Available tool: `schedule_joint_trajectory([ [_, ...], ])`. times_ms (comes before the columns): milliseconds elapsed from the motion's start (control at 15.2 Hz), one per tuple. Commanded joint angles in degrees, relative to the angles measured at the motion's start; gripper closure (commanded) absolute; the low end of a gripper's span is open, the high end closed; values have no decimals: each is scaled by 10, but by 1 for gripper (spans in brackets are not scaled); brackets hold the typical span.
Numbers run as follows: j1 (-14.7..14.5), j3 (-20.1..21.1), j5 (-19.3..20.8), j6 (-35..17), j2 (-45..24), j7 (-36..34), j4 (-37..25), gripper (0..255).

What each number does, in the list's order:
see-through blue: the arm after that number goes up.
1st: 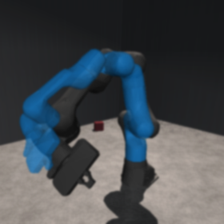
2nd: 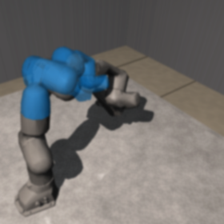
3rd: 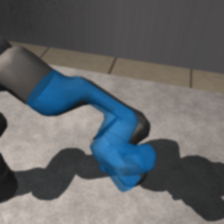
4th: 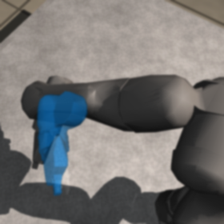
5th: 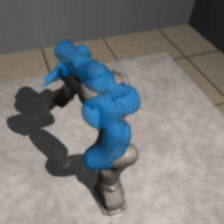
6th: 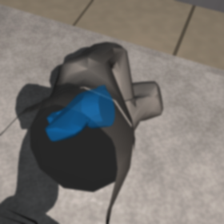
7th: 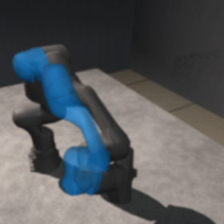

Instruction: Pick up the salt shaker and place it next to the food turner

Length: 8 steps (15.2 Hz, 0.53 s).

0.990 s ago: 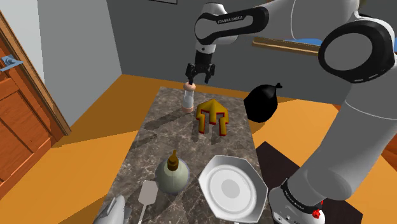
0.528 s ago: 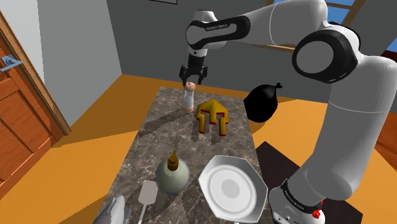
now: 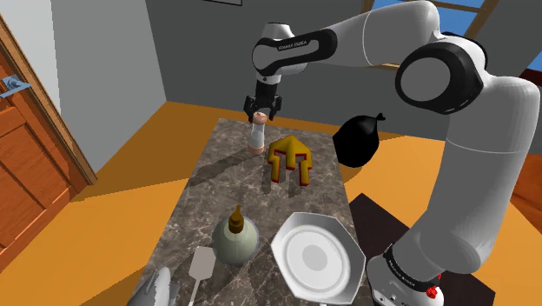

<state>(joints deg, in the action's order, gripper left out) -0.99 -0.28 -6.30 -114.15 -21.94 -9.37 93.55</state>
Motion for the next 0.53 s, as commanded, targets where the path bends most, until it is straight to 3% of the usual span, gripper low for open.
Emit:
schedule_joint_trajectory([
  [0, 0, 0, 0, 0, 0, 0, 0, 0],
  [132, 0, 0, 0, 0, 0, 0, 0, 0],
  [198, 0, 0, 0, 0, 0, 0, 0, 255],
  [462, 0, 0, 0, 0, 0, 0, 0, 255],
])
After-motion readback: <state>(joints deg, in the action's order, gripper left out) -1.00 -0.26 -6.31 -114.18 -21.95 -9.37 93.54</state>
